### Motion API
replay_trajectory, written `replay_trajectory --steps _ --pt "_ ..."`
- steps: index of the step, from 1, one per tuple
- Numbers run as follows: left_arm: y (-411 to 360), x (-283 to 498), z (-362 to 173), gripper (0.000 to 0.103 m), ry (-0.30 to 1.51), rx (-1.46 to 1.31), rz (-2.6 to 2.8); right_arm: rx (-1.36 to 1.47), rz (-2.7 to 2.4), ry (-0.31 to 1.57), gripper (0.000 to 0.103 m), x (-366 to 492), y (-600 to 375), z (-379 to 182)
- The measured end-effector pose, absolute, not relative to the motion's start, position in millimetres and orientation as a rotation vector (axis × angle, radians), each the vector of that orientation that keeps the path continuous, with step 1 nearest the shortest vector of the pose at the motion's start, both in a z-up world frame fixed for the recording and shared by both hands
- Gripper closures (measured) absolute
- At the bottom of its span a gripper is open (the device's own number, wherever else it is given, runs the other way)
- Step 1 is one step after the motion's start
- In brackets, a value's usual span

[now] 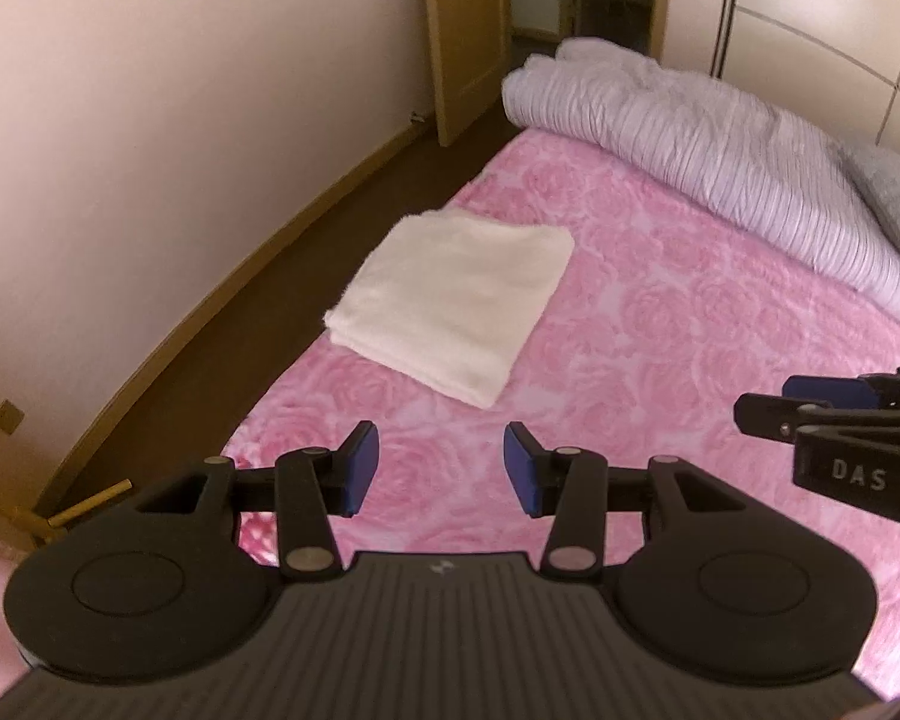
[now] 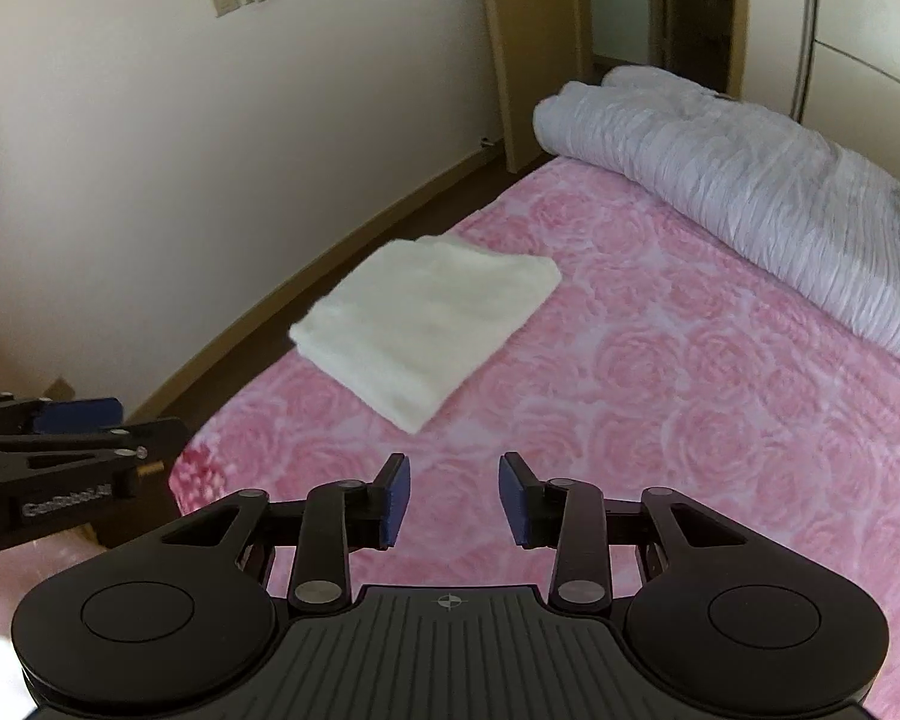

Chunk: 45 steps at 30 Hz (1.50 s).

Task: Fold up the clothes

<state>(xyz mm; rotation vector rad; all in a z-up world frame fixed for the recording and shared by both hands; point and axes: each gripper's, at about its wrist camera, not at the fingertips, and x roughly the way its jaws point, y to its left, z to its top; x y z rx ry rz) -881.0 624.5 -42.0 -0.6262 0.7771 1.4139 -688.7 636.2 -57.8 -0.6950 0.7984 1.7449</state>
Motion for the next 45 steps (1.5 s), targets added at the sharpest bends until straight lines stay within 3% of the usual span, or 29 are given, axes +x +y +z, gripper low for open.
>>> replay_trajectory --steps 20,45 --pt "587.1 -830.8 -50.5 0.061 0.749 -0.708 1.561 -0.812 1.842 0.716 0.065 -643.5 634.9 -67.7" --pt "651.0 -828.2 -75.3 0.061 0.799 -0.791 1.573 -0.918 1.875 0.763 0.065 -653.0 712.6 -97.0"
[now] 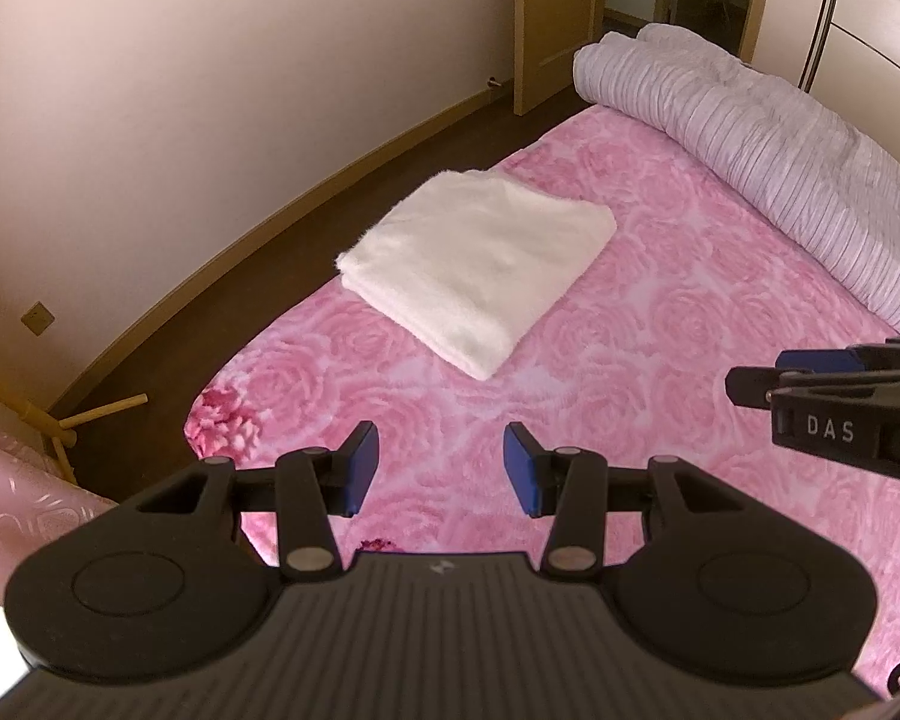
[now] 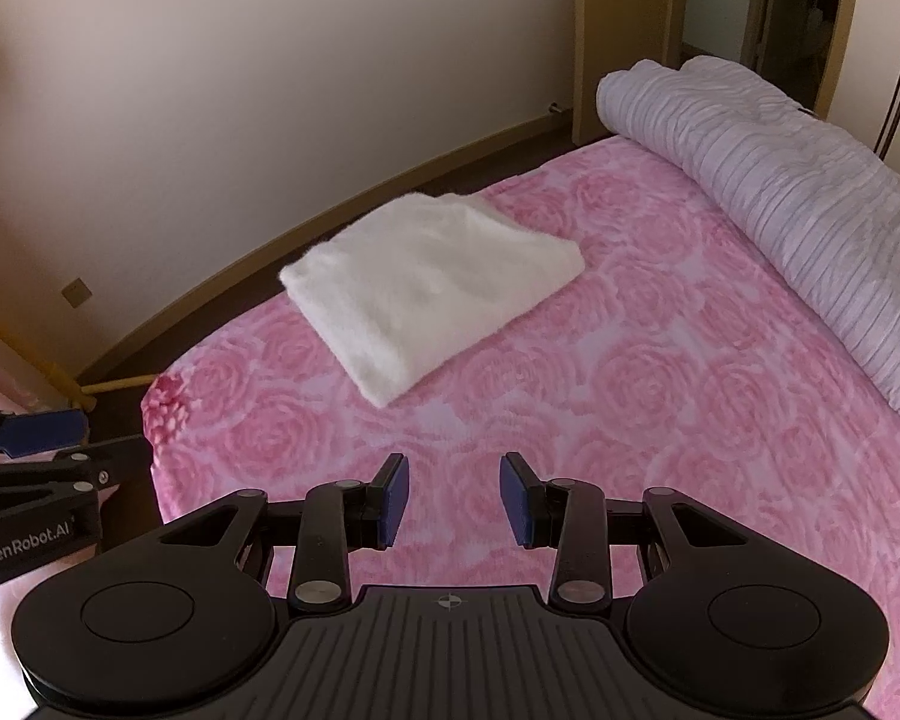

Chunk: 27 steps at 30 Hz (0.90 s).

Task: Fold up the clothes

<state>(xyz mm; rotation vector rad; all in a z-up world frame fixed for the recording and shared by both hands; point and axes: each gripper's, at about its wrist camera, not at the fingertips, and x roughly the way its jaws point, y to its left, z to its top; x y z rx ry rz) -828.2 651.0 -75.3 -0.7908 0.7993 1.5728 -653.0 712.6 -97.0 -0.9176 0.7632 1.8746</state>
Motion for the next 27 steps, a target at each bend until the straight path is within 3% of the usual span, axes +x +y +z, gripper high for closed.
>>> replay_trajectory --steps 27 --pt "692.9 -856.3 -92.2 0.061 0.834 -0.798 1.537 -0.906 1.845 0.797 0.065 -679.9 752.9 -100.6"
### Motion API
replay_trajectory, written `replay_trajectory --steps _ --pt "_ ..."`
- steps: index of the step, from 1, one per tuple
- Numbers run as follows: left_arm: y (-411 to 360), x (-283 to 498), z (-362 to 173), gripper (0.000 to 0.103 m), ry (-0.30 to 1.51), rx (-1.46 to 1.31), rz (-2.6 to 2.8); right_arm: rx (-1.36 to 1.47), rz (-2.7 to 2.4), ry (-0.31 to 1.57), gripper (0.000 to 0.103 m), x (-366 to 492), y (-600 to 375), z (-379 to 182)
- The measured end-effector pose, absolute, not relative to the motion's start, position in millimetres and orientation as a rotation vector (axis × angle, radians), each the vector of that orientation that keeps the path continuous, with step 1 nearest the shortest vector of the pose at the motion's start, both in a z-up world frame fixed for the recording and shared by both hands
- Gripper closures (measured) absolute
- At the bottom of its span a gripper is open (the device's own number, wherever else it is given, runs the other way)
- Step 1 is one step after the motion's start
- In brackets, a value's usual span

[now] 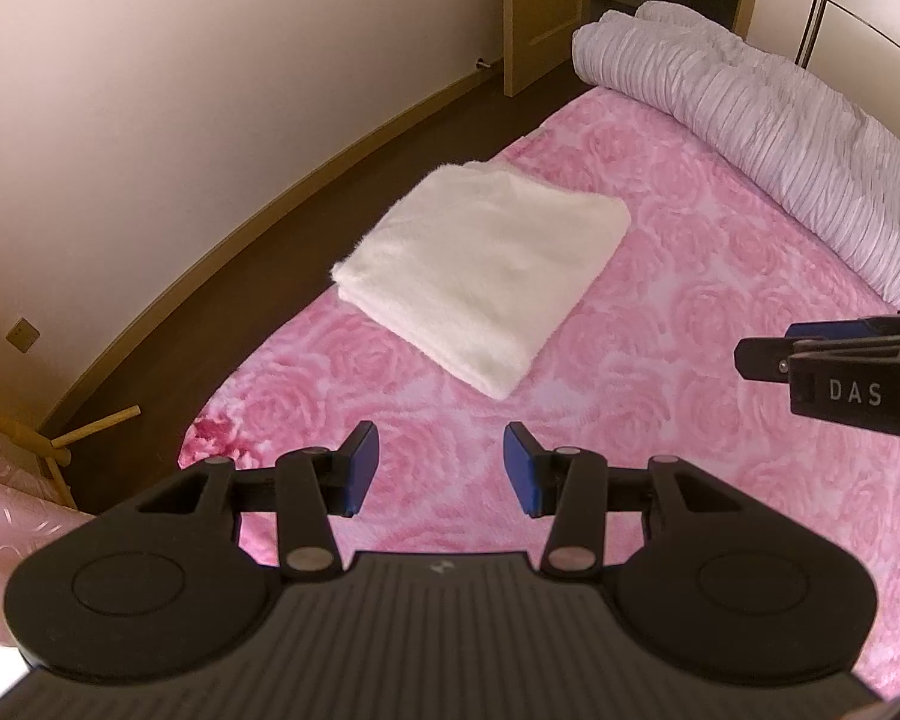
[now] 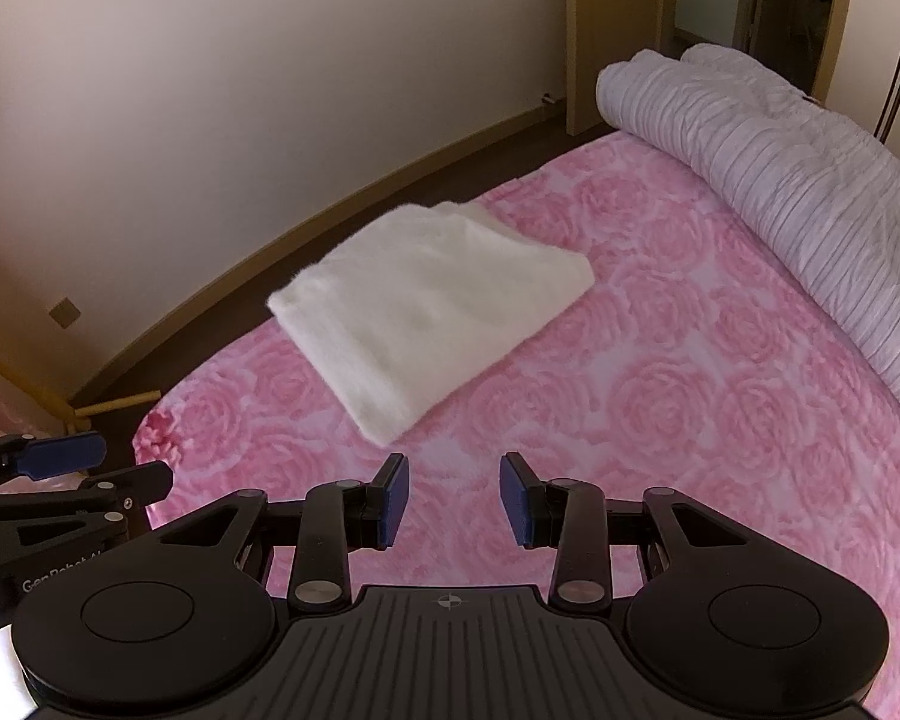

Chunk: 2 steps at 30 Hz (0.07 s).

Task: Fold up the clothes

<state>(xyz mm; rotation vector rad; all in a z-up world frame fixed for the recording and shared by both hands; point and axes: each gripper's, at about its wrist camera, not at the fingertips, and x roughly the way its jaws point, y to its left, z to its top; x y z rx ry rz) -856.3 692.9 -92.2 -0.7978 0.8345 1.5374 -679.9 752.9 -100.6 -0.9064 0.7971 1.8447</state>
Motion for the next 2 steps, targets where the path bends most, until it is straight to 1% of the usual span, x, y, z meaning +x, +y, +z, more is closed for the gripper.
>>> replay_trajectory --steps 2 --pt "689.6 -857.6 -90.3 0.061 0.829 -0.793 1.541 -0.902 1.846 0.792 0.065 -680.9 749.4 -98.5"
